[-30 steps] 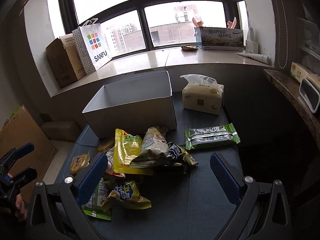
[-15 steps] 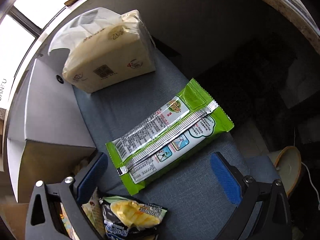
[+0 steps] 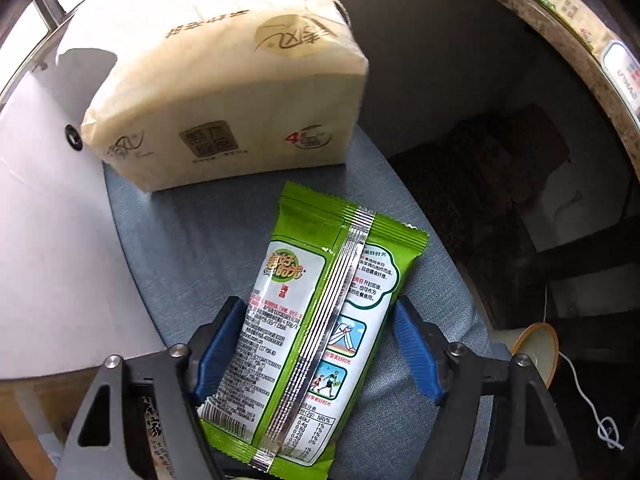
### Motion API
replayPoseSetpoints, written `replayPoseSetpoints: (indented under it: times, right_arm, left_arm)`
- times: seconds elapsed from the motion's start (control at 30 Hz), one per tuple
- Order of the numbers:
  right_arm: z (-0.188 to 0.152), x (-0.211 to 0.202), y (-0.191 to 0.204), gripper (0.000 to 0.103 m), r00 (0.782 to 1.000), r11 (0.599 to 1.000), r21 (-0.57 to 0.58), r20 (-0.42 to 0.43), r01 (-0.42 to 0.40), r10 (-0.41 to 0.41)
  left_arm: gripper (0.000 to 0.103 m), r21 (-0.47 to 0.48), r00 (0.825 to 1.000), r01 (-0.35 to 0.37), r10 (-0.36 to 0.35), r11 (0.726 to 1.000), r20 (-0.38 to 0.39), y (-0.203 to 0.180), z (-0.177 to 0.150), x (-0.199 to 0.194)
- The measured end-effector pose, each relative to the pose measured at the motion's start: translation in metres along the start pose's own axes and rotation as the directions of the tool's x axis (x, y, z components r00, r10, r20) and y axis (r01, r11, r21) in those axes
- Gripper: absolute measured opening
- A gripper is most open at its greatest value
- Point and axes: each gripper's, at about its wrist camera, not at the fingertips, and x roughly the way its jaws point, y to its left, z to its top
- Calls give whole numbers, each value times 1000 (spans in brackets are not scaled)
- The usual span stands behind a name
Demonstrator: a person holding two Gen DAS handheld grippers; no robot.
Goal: Organize snacks
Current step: 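Grasp the green-and-white wafer pack with the right gripper and lift it, then drop the wafer pack into the box with right gripper while left drops yellow bag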
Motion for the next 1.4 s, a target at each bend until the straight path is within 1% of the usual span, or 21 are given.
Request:
replayPoseSetpoints:
  times: [0.03, 0.13, 0.2, 0.3, 0.33, 0.43, 0.53, 0.6, 0.67, 0.73, 0.77, 0.83, 0.9, 1.03, 1.1, 1.13, 1.17, 1.2, 1.27, 1.33, 1.4]
  right_arm:
    - [1, 1, -3, 73, 1000, 1000, 4, 6, -17, 17]
    - [-4, -4, -19, 72, 994, 994, 14, 16, -109, 108]
    - [-4, -12, -27, 72, 985, 987, 9, 60, -160, 159]
    - [-12, -36, -52, 72, 956, 967, 18, 154, -254, 248]
    - [-13, -44, -61, 72, 942, 957, 18, 185, -289, 281]
    - [-26, -74, -88, 72, 886, 925, -26, 279, -379, 371]
    - [-52, -114, -114, 72, 821, 890, -89, 355, -447, 448]
    - [-77, -139, -130, 72, 779, 862, -125, 380, -492, 500]
    - [-89, -177, -130, 72, 736, 833, -168, 401, -527, 546]
    - [-107, -191, -137, 72, 689, 805, -217, 426, -552, 587]
    - [-120, -199, -141, 72, 666, 794, -241, 439, -559, 602]
    - [-140, -212, -154, 72, 632, 771, -276, 449, -574, 632]
    - [-161, -220, -162, 72, 605, 755, -304, 458, -581, 651]
    - [-188, -231, -166, 73, 580, 749, -341, 480, -568, 658]
    - [-194, -232, -169, 73, 574, 746, -338, 484, -574, 661]
    - [-194, -231, -170, 73, 574, 746, -334, 484, -577, 661]
    - [-195, -230, -170, 73, 577, 746, -333, 481, -576, 660]
    - [-197, -229, -171, 73, 578, 748, -330, 483, -576, 658]
    - [-196, -225, -172, 73, 586, 750, -325, 474, -577, 657]
    - [-196, -221, -172, 73, 594, 749, -312, 465, -584, 656]
    - [-198, -218, -170, 73, 595, 746, -314, 456, -588, 661]
  left_arm:
    - [103, -2, 1000, 0, 0, 1000, -1, 1, 0, 0]
    - [103, 2, 1000, -1, 1, 1000, -2, 1, 0, 0]
    - [103, -1, 1000, -3, 3, 1000, -4, 3, 0, 2]
    - [103, -17, 1000, 8, -9, 1000, -20, 6, -1, 6]
    - [103, -20, 1000, 14, -14, 1000, -23, 7, -1, 8]
    - [103, -32, 999, 33, -34, 999, -35, 7, 2, 16]
    - [103, -57, 995, 71, -75, 996, -66, 2, 11, 33]
    - [103, -63, 989, 116, -121, 991, -88, -5, 21, 48]
    - [103, -83, 979, 162, -170, 983, -113, -10, 33, 69]
    - [103, -117, 966, 194, -210, 974, -151, -13, 45, 96]
    - [103, -140, 962, 193, -215, 971, -166, -13, 51, 109]
    - [103, -178, 951, 188, -224, 966, -212, -14, 60, 137]
    - [102, -201, 937, 165, -217, 965, -274, -16, 67, 163]
    - [101, -247, 903, 117, -206, 962, -376, -16, 71, 211]
    - [90, -281, 880, 141, -251, 949, -404, -18, 69, 229]
    - [88, -292, 868, 156, -272, 944, -415, -20, 68, 237]
    - [81, -289, 865, 162, -276, 944, -419, -23, 67, 241]
    - [63, -274, 865, 168, -275, 947, -419, -25, 67, 245]
    - [41, -263, 864, 152, -257, 953, -433, -28, 65, 250]
    - [40, -276, 860, 171, -280, 946, -427, -25, 63, 248]
    - [38, -281, 870, 185, -290, 942, -398, -21, 62, 241]
